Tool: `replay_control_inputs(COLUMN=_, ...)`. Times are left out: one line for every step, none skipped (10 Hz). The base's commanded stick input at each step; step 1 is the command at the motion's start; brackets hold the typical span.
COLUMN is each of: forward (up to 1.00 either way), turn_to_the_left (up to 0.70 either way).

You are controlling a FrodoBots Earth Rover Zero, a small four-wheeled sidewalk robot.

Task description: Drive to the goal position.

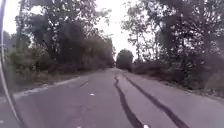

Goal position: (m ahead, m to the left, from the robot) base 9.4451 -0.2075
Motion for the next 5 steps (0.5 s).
replay_control_inputs(forward=0.70, turn_to_the_left=0.00)
replay_control_inputs(forward=0.70, turn_to_the_left=0.00)
replay_control_inputs(forward=0.70, turn_to_the_left=0.00)
replay_control_inputs(forward=0.70, turn_to_the_left=0.00)
replay_control_inputs(forward=0.70, turn_to_the_left=0.00)
